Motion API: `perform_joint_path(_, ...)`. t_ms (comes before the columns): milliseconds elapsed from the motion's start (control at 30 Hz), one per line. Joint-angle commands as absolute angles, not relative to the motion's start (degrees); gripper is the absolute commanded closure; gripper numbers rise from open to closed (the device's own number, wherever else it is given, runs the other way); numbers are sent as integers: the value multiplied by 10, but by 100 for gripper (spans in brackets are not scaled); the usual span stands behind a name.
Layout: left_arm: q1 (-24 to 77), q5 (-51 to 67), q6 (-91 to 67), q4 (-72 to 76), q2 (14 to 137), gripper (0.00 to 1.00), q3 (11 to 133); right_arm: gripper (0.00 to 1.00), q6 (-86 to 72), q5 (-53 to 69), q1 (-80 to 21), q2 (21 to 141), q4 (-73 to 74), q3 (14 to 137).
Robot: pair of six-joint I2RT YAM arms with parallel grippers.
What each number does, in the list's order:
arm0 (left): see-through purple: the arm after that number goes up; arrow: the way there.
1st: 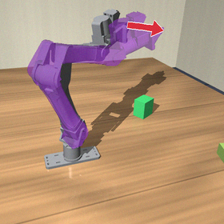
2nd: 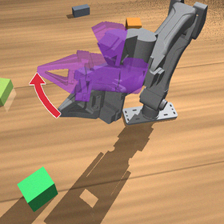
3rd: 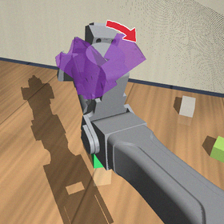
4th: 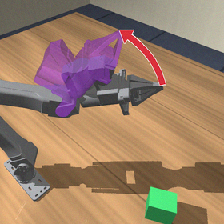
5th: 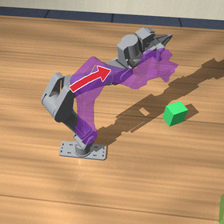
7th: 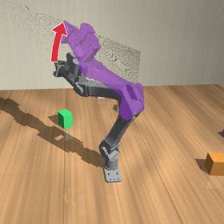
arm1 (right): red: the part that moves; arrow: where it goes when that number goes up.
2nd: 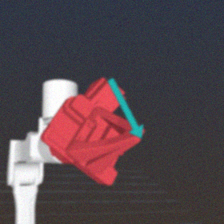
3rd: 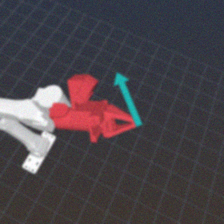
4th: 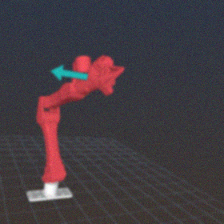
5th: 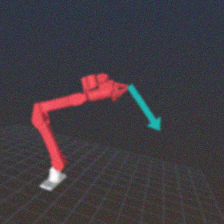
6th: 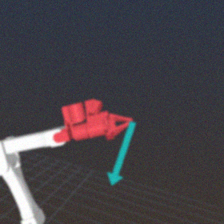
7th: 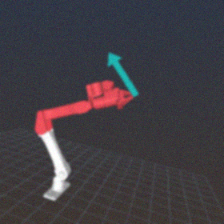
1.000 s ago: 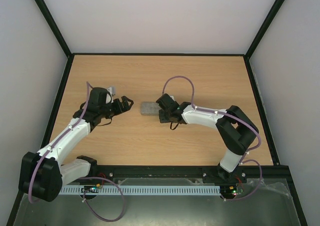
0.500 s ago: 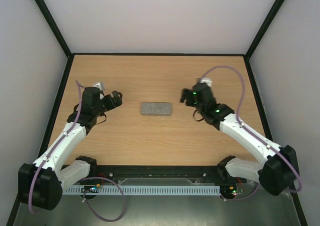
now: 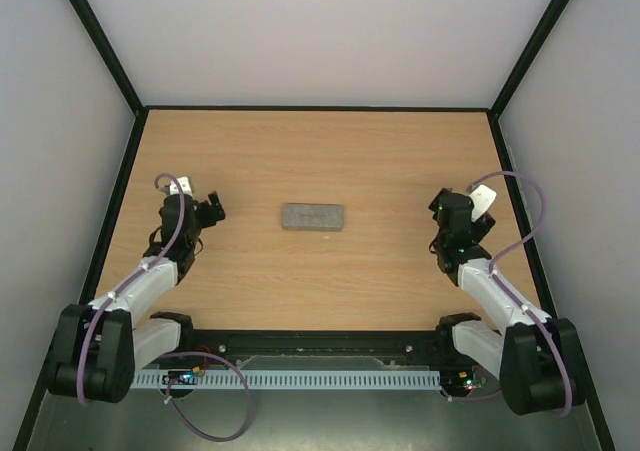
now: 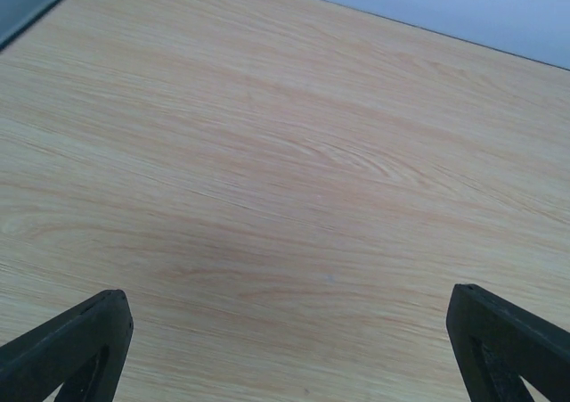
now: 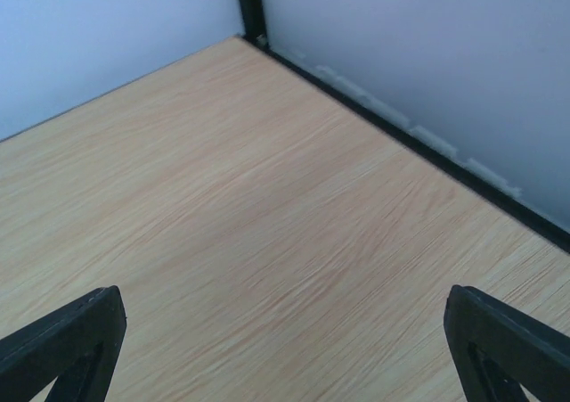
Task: Organize the sunglasses
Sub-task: Reset both arms
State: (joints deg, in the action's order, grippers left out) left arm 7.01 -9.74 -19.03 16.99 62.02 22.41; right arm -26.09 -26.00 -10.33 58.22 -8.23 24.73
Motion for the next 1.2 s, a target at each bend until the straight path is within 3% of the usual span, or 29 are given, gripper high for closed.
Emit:
perform_joint_path(0,53,-132,-140,300,640,1,208,1,-235,-328,-71,627,-253,221)
perform_joint_path(167,36,-147,-117,357,687,1,217,1,-230,-353,-62,707,-396,194)
perform_joint_path(367,32,-141,-47,600,753,1,125,1,-223,-381,-58,777,-540,158)
perform_joint_path(567,25,-130,-37,663,817,1,140,2,-180,-367,-46,816,-623,149)
perform_joint_path(700,22,-112,-32,668,856,1,156,1,-164,-340,-46,837,-621,164)
perform_joint_path(800,15,-83,-30,683,867,0,152,1,-121,-244,-46,844,-669,149)
perform_joint_path(933,4,-76,-39,719,878,1,137,1,-94,-209,-47,893,-844,82)
perform_joint_path(1000,4,-76,-38,725,881,1,137,1,-104,-208,-46,863,-767,97)
perform_joint_path(1167,4,-76,-41,713,882,0,142,1,-105,-216,-47,883,-759,117)
